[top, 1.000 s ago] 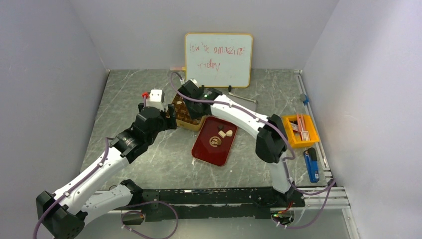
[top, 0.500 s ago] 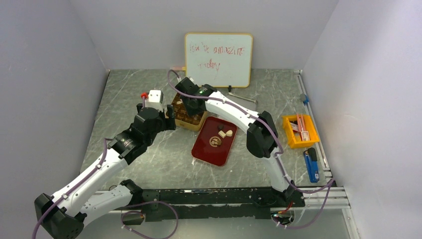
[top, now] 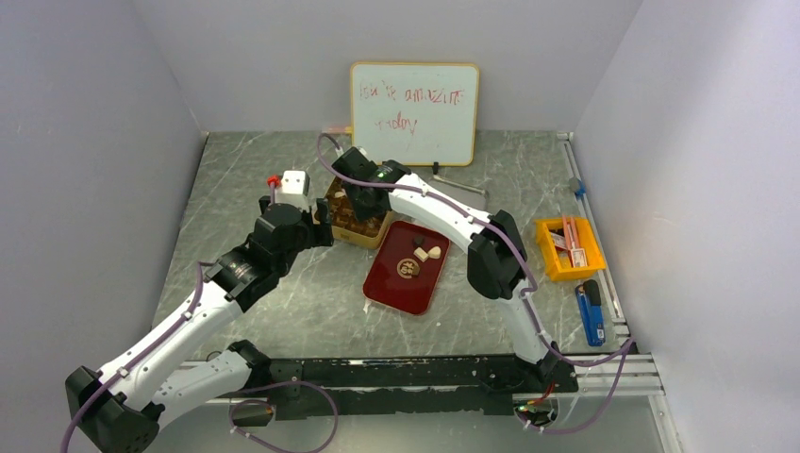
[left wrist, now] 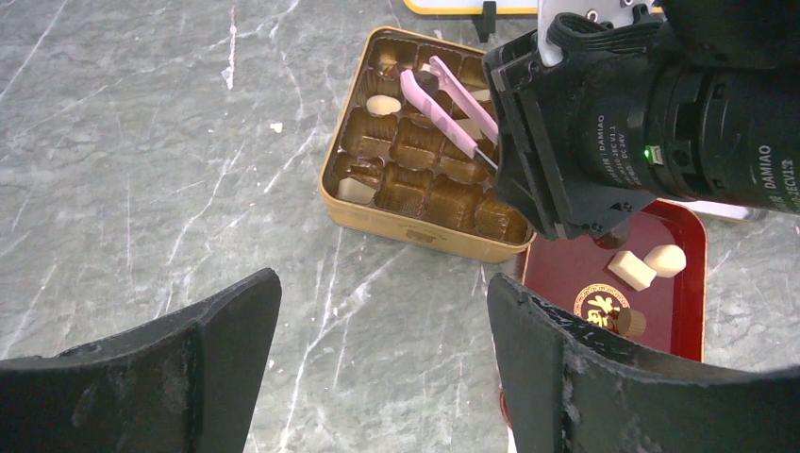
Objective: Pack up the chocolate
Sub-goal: Place the fake chocolate in the packing box.
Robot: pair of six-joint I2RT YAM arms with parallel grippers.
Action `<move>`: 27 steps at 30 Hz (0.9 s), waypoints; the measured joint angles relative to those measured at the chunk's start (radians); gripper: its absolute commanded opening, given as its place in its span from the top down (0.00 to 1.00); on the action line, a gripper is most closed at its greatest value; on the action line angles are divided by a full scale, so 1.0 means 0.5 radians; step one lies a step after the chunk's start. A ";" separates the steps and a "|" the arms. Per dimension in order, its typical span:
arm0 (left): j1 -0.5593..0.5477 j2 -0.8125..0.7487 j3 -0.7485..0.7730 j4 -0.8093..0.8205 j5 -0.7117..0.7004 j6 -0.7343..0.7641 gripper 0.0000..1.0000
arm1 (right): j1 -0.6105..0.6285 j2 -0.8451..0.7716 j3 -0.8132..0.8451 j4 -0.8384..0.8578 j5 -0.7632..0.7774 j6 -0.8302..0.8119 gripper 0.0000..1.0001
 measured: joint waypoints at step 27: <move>0.000 0.001 -0.001 0.000 0.015 -0.008 0.16 | -0.024 -0.155 -0.213 0.079 0.024 -0.023 0.68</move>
